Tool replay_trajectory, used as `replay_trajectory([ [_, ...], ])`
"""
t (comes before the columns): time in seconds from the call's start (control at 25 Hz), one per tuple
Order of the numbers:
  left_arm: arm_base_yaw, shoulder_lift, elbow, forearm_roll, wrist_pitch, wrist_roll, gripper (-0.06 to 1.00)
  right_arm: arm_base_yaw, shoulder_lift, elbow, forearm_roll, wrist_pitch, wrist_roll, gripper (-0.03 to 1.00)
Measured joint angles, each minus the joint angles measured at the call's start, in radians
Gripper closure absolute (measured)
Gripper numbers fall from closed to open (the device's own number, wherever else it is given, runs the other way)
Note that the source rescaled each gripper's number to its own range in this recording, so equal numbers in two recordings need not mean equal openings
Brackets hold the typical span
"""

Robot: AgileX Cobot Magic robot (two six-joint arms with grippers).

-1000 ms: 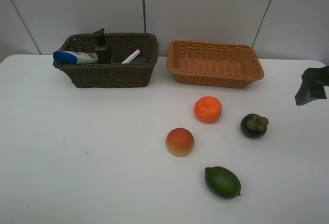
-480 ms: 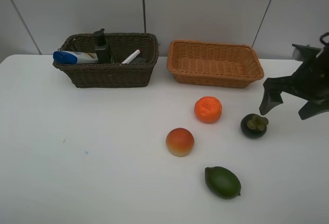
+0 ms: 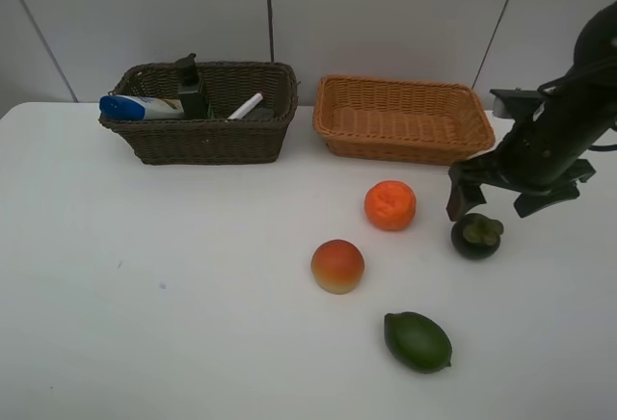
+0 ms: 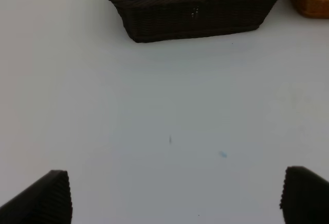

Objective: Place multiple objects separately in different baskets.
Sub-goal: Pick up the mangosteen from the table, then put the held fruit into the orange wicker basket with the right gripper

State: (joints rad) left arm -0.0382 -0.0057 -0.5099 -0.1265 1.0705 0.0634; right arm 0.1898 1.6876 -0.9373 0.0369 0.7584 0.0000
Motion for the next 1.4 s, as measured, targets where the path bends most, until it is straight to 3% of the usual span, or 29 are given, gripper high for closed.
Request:
replay_trajectory([
  [0.6, 0.000, 0.000, 0.000, -0.004, -0.003, 0.000, -0.06, 0.000, 0.183, -0.001, -0.006, -0.091, 0.000, 0.00],
  [0.68, 0.000, 0.000, 0.000, -0.004, -0.003, 0.000, -0.06, 0.000, 0.198, -0.001, -0.006, -0.098, 0.000, 0.14],
  [0.72, 0.000, 0.000, 0.000, -0.004, -0.003, 0.000, -0.06, 0.000, 0.206, -0.001, -0.006, -0.101, 0.000, 0.28],
  [0.84, 0.000, 0.000, 0.000, -0.004, -0.003, 0.000, -0.06, 0.000, 0.219, -0.001, -0.006, -0.107, 0.000, 0.86],
  [1.2, 0.000, 0.000, 0.000, -0.004, -0.003, 0.000, -0.06, 0.000, 0.144, -0.041, -0.019, -0.033, 0.000, 0.84],
  [1.4, 0.000, 0.000, 0.000, -0.004, -0.003, 0.000, -0.06, 0.000, 0.089, -0.239, -0.024, 0.016, 0.000, 0.84],
])
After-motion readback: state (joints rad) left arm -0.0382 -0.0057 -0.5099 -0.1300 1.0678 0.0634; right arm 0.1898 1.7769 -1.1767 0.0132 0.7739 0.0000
